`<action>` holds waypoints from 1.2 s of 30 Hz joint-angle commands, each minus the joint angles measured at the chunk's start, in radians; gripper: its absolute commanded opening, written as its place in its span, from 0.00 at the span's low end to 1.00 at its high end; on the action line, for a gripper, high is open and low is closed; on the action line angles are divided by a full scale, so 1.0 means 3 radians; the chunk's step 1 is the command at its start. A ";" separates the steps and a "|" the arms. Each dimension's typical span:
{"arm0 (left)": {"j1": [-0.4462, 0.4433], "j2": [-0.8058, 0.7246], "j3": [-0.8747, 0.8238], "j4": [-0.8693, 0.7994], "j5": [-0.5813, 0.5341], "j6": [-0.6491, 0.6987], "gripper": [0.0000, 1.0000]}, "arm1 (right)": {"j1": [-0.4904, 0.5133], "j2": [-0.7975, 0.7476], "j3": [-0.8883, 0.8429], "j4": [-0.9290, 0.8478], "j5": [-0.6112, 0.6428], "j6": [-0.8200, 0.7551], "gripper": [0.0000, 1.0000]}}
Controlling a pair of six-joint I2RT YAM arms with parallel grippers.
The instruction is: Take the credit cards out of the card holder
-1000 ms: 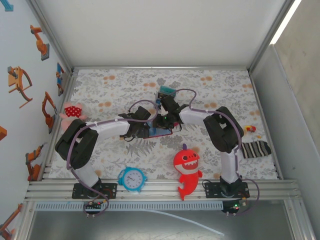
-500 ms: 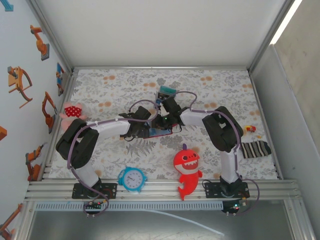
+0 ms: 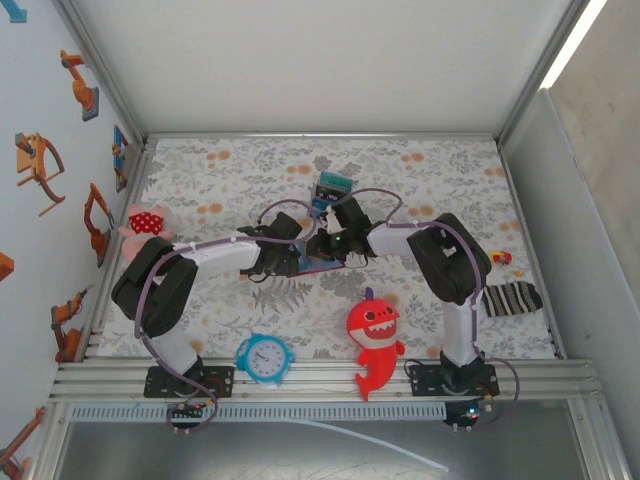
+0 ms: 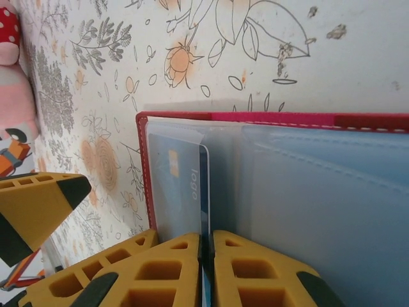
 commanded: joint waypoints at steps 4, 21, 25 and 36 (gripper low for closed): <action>0.0005 0.0121 -0.0024 -0.0170 -0.0014 0.0045 0.97 | -0.0081 -0.0108 -0.0116 0.0108 -0.0102 0.0030 0.10; 0.0008 0.0133 0.0001 -0.0185 -0.0013 0.0056 0.97 | -0.0138 -0.0087 -0.0102 0.0201 -0.0235 0.0042 0.13; 0.0007 0.0146 0.0008 -0.0186 -0.0011 0.0062 0.97 | -0.0138 -0.0097 -0.0115 0.0233 -0.0250 0.0058 0.13; 0.0006 0.0147 0.0007 -0.0183 -0.0011 0.0054 0.97 | -0.0143 -0.0073 -0.0144 0.0377 -0.0295 0.0138 0.10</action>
